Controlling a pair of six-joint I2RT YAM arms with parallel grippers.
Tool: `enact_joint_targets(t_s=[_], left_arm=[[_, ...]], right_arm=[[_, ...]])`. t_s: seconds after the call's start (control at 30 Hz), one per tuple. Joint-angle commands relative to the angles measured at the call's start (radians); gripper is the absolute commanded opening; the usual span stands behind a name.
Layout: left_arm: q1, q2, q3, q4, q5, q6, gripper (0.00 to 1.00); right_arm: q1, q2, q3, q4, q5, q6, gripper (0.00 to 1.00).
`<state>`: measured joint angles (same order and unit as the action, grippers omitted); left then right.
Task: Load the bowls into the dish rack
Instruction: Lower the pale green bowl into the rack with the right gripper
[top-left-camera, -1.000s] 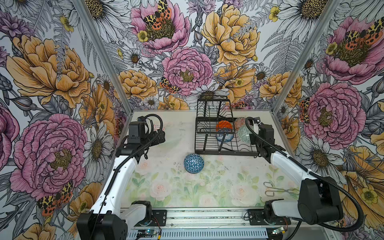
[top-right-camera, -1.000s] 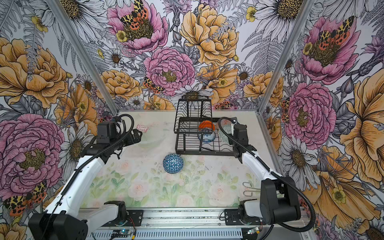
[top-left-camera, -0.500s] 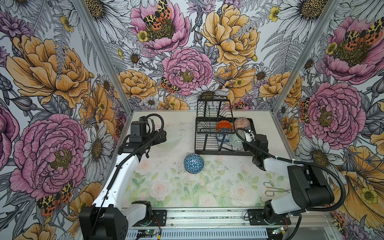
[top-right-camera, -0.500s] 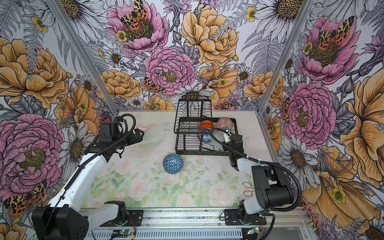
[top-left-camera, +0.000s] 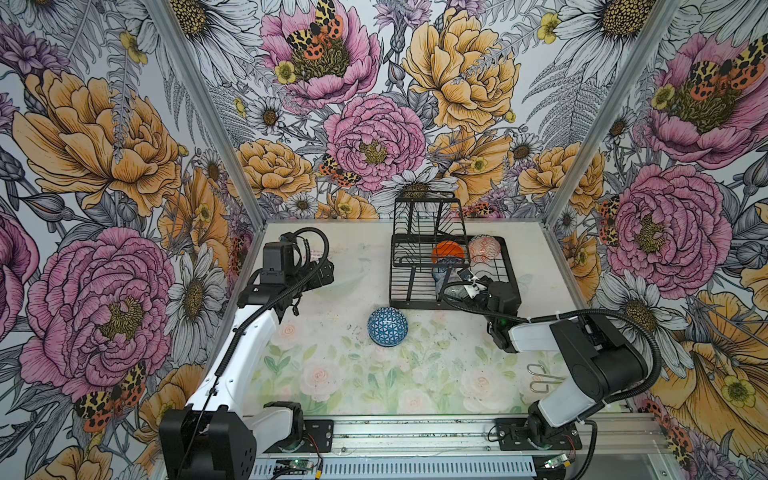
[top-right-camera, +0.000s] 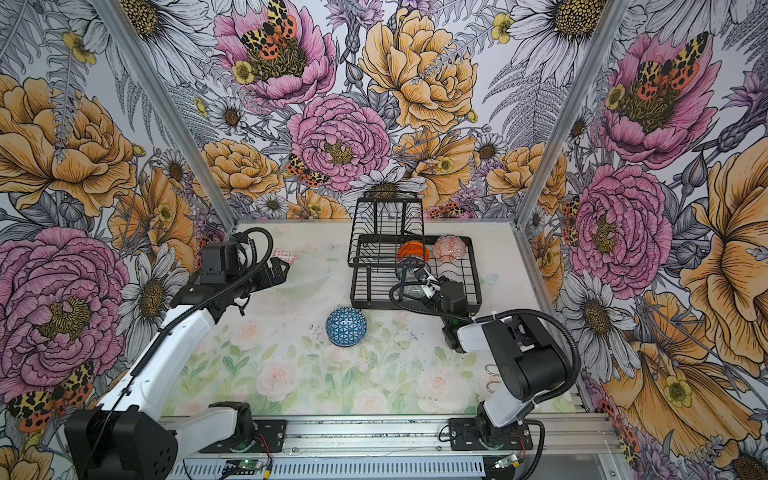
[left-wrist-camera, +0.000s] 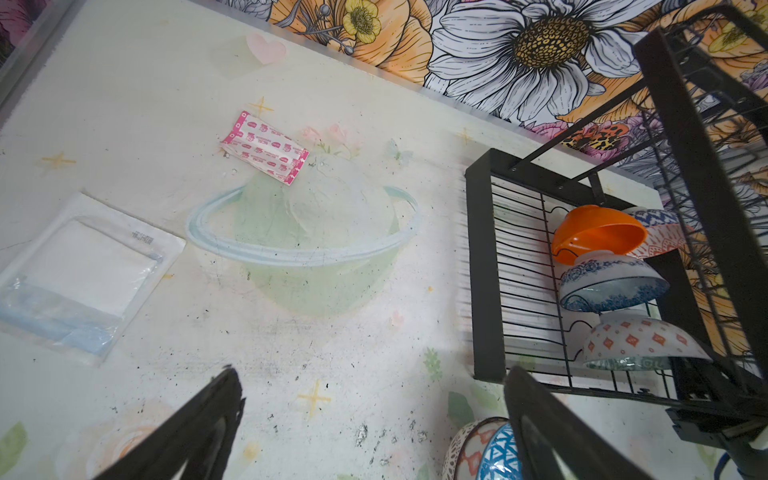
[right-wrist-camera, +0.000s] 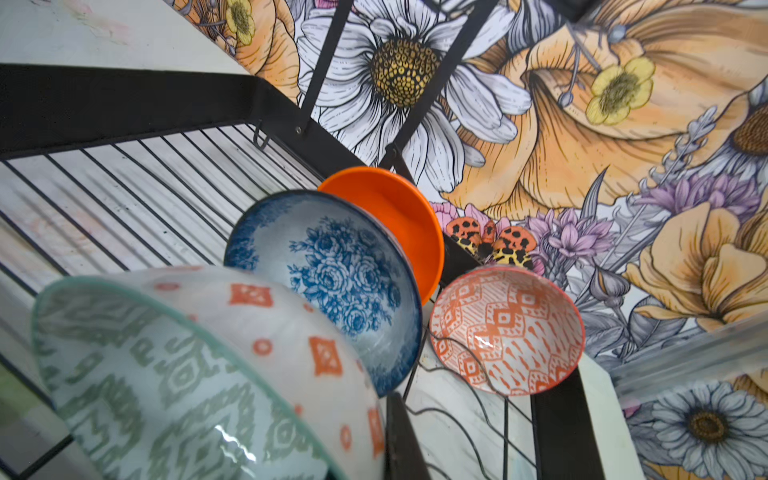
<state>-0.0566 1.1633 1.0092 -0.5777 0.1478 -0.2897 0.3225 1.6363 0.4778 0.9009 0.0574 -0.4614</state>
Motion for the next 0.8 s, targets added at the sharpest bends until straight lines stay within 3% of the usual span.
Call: enact_joint_targets(t_s=[0.0,0.33,0.67,0.77], left_arm=[[-0.008,-0.004,-0.009,0.027,0.015,-0.009,0.99],[-0.001,-0.026,-0.014,0.020,0.015,-0.005,0.99],[0.002,-0.024,-0.009,0.020,0.024,-0.005,0.99],[0.001,-0.026,-0.010,0.021,0.024,-0.005,0.99]], right_arm=[[0.017,0.051,0.008,0.204,0.081,-0.083,0.00],[0.035,0.123,0.024,0.235,0.046,-0.109,0.00],[0.004,-0.005,0.010,-0.075,-0.153,-0.052,0.00],[0.005,-0.022,0.036,-0.132,-0.154,-0.059,0.00]])
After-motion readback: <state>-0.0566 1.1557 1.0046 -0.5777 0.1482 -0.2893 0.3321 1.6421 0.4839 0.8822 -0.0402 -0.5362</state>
